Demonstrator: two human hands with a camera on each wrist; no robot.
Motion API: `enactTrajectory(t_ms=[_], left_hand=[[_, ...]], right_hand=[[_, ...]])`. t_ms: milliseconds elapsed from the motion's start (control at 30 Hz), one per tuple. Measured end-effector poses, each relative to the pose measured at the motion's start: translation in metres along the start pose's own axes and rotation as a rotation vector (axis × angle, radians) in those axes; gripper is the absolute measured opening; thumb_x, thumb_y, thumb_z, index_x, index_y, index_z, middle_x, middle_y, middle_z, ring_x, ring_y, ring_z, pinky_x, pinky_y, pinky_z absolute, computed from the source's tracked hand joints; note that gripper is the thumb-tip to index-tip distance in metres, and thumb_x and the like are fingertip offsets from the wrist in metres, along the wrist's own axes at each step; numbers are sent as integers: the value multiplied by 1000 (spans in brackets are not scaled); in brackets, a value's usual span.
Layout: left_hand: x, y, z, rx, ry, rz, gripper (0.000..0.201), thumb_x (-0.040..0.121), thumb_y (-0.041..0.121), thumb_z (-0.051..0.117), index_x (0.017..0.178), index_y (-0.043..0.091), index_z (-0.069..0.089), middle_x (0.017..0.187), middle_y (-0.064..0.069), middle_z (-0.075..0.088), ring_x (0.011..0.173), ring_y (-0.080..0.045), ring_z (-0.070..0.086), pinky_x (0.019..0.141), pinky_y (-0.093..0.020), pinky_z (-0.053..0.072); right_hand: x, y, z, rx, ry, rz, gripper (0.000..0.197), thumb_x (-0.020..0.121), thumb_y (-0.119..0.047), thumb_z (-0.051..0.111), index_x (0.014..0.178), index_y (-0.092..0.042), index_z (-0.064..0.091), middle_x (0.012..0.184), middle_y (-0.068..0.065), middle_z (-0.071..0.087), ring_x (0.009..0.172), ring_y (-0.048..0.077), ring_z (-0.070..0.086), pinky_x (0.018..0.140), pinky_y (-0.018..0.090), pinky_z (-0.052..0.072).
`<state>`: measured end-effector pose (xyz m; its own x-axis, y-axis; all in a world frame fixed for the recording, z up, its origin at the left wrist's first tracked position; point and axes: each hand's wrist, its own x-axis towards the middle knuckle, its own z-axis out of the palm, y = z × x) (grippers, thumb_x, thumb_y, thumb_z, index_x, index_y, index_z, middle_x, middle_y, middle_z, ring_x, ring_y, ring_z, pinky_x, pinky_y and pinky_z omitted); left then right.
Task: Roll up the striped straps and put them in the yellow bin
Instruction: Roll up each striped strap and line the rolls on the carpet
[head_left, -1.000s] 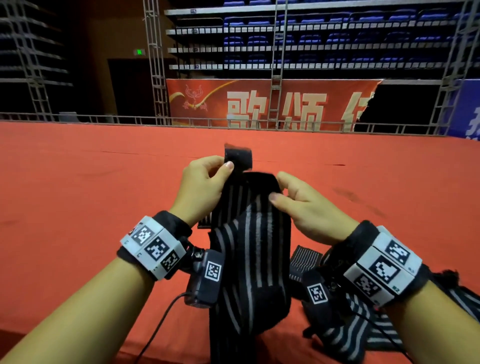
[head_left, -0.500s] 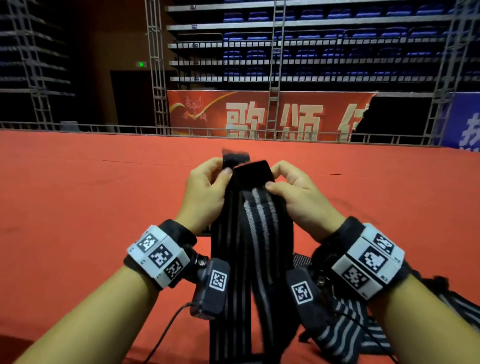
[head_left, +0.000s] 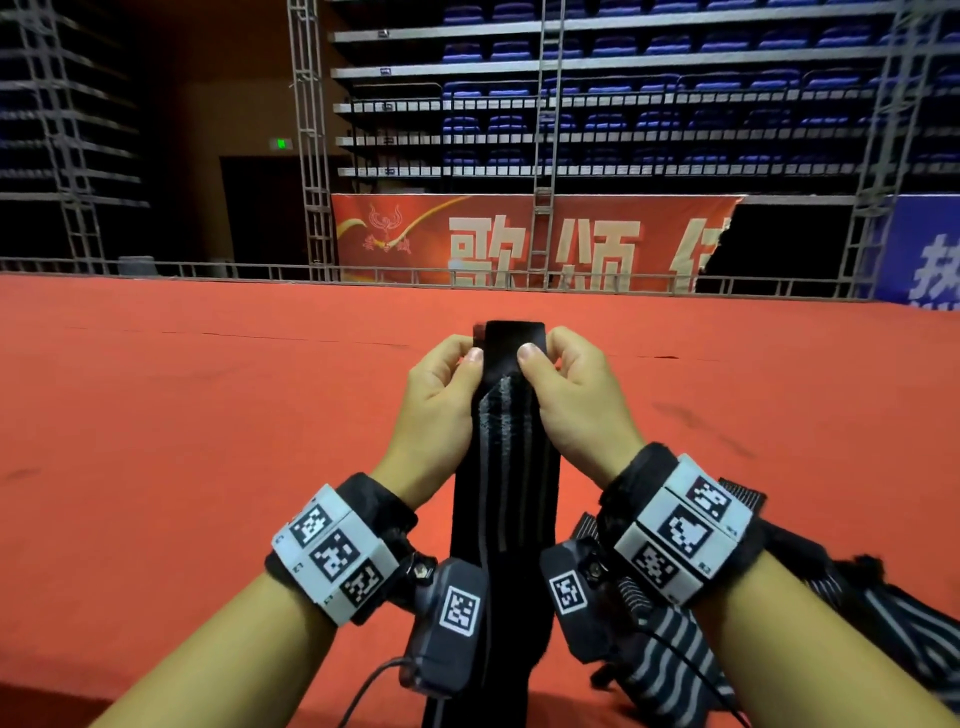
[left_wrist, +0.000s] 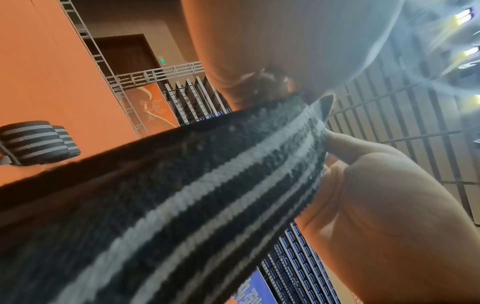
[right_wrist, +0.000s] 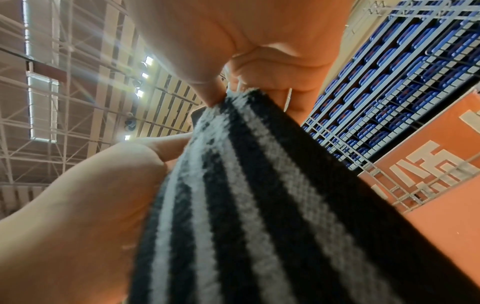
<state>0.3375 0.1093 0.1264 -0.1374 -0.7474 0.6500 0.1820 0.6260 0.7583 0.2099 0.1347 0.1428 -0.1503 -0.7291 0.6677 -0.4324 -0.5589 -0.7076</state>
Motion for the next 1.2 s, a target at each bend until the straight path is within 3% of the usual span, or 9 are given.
enactTrajectory(t_ms=[133, 300, 400, 567, 733, 833, 967, 1100, 1200], left_hand=[[2, 1, 1, -43, 11, -53, 25, 104, 10, 42, 91, 12, 65, 81, -1, 65, 72, -15, 59, 64, -25, 49], [0, 4, 5, -61, 9, -10, 33, 106, 21, 38, 94, 7, 66, 87, -9, 65, 79, -21, 60, 69, -34, 50], [0, 1, 4, 17, 30, 29, 29, 103, 26, 49, 87, 5, 61, 77, -10, 59, 71, -22, 52, 65, -38, 44], [2, -5, 1, 118, 86, 59, 28, 97, 32, 55, 78, 10, 56, 70, -8, 53, 64, -20, 46, 61, -42, 41], [4, 2, 0, 190, 97, 94, 30, 100, 25, 54, 72, 17, 48, 65, -1, 45, 61, -15, 41, 58, -37, 38], [11, 8, -1, 216, 104, 116, 29, 102, 22, 50, 75, 16, 42, 66, 2, 38, 60, -10, 34, 59, -29, 35], [14, 18, 2, 243, 98, 158, 26, 103, 21, 47, 79, 15, 40, 68, 4, 40, 59, -7, 36, 59, -23, 36], [10, 31, 4, 214, 5, 168, 23, 99, 31, 43, 91, 9, 44, 83, 0, 49, 72, -9, 47, 68, -29, 44], [6, 34, 4, 203, -109, 147, 13, 102, 24, 42, 95, 12, 42, 86, -6, 53, 75, -12, 51, 69, -32, 46]], right_hand=[[-2, -3, -2, -69, -44, -48, 30, 91, -32, 48, 75, -9, 40, 67, 0, 42, 62, 15, 40, 60, 48, 42], [-3, -4, -1, -159, -11, -88, 32, 96, -26, 50, 70, -14, 35, 63, -1, 37, 58, 13, 34, 57, 42, 37], [-2, -3, 2, -130, 7, -62, 29, 96, -26, 50, 75, -7, 41, 66, 9, 45, 61, 18, 41, 61, 46, 43], [-5, 0, 5, -116, 25, -29, 32, 95, -27, 52, 69, -17, 37, 61, -4, 43, 57, 12, 38, 56, 35, 36], [-11, 4, 0, -228, 71, 17, 29, 89, -43, 58, 83, -18, 46, 68, -6, 53, 62, 15, 49, 60, 33, 41], [-9, 5, -4, -112, -65, 64, 31, 90, -46, 56, 90, -16, 49, 77, -4, 55, 68, 13, 50, 64, 33, 42], [-8, -5, -6, 137, -292, 16, 48, 93, -39, 48, 96, 9, 52, 81, 15, 55, 75, 19, 47, 68, 41, 42], [-8, -18, -19, 253, -370, -3, 23, 104, -9, 37, 107, -6, 60, 83, -8, 68, 73, 2, 62, 65, 18, 49], [-1, -21, -23, 246, -316, -90, 28, 102, -8, 38, 117, -13, 62, 108, 1, 71, 98, 15, 68, 85, 27, 54]])
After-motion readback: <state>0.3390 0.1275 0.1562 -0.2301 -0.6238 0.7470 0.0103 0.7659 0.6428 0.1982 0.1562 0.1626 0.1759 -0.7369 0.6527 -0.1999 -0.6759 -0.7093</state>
